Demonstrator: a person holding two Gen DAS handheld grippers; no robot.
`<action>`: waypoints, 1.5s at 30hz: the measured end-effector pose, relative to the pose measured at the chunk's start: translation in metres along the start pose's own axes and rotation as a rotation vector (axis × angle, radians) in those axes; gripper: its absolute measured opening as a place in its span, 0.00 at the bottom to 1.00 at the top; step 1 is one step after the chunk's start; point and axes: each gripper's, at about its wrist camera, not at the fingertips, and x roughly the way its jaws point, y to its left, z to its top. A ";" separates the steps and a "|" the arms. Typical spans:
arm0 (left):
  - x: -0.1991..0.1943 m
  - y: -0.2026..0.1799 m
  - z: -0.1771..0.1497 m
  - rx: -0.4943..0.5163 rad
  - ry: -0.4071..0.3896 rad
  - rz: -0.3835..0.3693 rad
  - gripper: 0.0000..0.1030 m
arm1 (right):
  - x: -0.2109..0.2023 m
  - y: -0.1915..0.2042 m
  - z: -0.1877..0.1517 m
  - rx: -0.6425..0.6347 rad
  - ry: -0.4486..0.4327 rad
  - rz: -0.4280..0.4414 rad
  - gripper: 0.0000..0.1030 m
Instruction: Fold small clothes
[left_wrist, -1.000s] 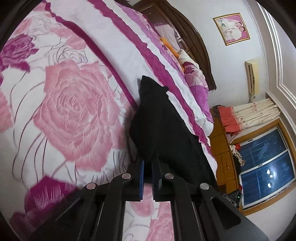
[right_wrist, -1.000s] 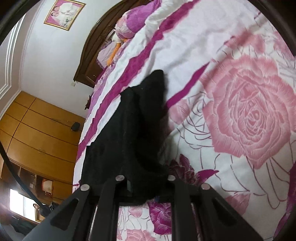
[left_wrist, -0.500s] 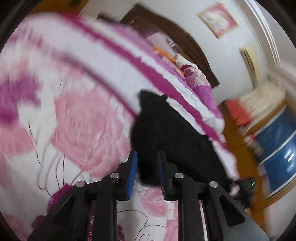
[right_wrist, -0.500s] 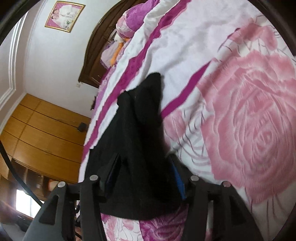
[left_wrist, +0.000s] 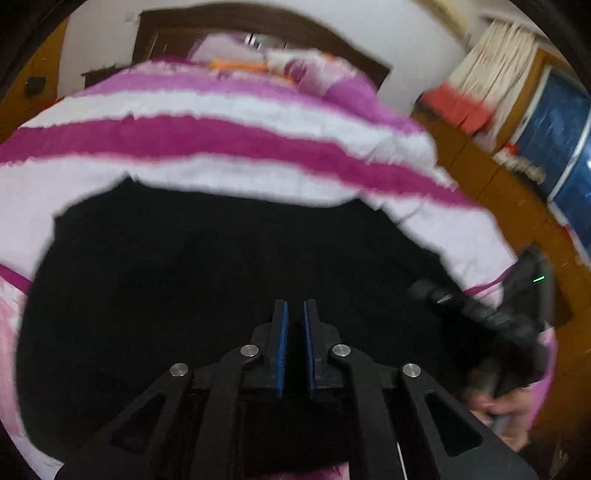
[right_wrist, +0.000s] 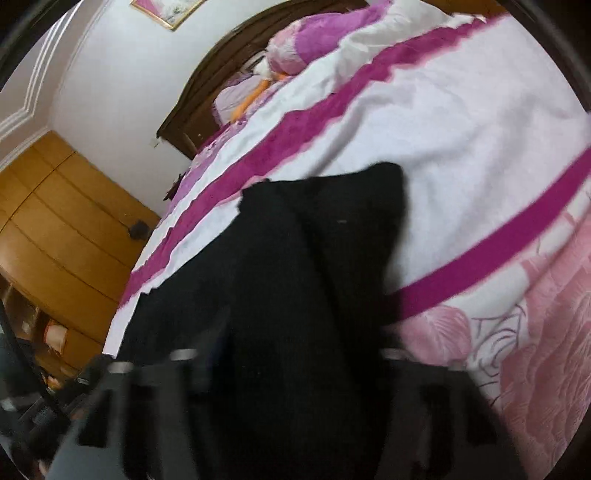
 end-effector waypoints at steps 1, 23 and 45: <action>0.011 -0.002 -0.004 0.008 0.029 0.039 0.02 | -0.001 -0.010 0.001 0.051 0.002 0.046 0.26; 0.018 0.023 -0.010 -0.089 -0.064 -0.043 0.01 | -0.012 0.033 0.006 0.082 -0.086 0.081 0.19; 0.009 0.049 -0.017 -0.149 -0.013 -0.221 0.01 | -0.031 0.119 0.005 -0.064 -0.093 0.002 0.19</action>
